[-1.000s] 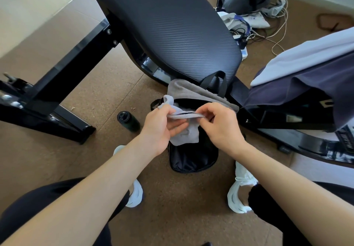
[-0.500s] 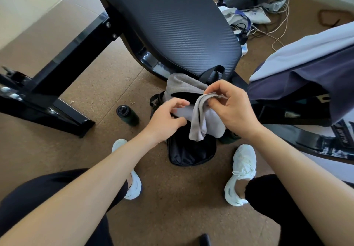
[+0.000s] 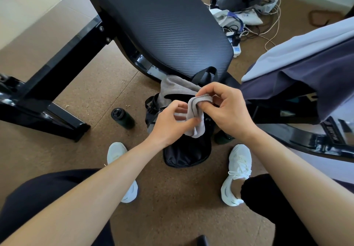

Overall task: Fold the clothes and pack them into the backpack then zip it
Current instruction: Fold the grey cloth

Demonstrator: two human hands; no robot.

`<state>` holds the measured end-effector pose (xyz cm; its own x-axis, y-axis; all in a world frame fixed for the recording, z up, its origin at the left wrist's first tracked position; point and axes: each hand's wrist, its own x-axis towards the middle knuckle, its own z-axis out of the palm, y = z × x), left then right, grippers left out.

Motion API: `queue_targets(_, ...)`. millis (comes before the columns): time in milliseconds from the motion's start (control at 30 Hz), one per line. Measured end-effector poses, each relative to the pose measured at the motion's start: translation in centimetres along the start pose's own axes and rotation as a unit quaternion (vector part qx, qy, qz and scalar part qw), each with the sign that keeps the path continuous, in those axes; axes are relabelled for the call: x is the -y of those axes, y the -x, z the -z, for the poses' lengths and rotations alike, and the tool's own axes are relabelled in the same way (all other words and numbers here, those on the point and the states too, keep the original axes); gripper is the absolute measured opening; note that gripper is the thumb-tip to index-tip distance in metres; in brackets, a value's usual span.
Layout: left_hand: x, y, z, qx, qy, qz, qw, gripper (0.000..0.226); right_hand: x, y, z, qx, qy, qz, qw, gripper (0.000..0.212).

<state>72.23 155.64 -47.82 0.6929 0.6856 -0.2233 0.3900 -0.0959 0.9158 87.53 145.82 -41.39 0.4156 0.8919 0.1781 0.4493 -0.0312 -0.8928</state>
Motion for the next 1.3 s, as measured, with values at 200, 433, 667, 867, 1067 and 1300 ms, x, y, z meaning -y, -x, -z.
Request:
queue_targets(200,-0.7,0.0,0.0,0.018,-0.033,-0.026,0.999,0.022,-0.1,-0.1,0.9,-0.018,-0.005,0.008,1.0,0.015)
queue_targets(433,2.3,-1.0,0.9,-0.004,-0.155,0.023,0.988,0.027,-0.8,-0.3,2.2,-0.11,0.011,-0.033,0.993,0.014)
queue_targets(667,2.3,-0.6,3.7,-0.093,-0.174,0.128,0.972,0.033,-2.3,-0.5,3.0,-0.199,0.029,-0.09,0.975,0.009)
queue_targets(867,2.7,-0.4,5.5,-0.13,-0.062,0.213,0.966,0.017,-3.2,-1.1,4.3,-0.261,0.022,-0.139,0.955,0.01)
queue_targets(1067,-0.3,-0.7,7.9,-0.04,0.138,0.228,0.963,0.037,-3.8,-1.5,4.9,-0.268,0.044,-0.173,0.947,0.009)
queue_targets(1300,-2.7,-0.1,10.1,-0.011,0.047,0.168,0.985,0.049,-4.5,-1.9,4.6,-0.243,0.062,-0.207,0.945,0.005)
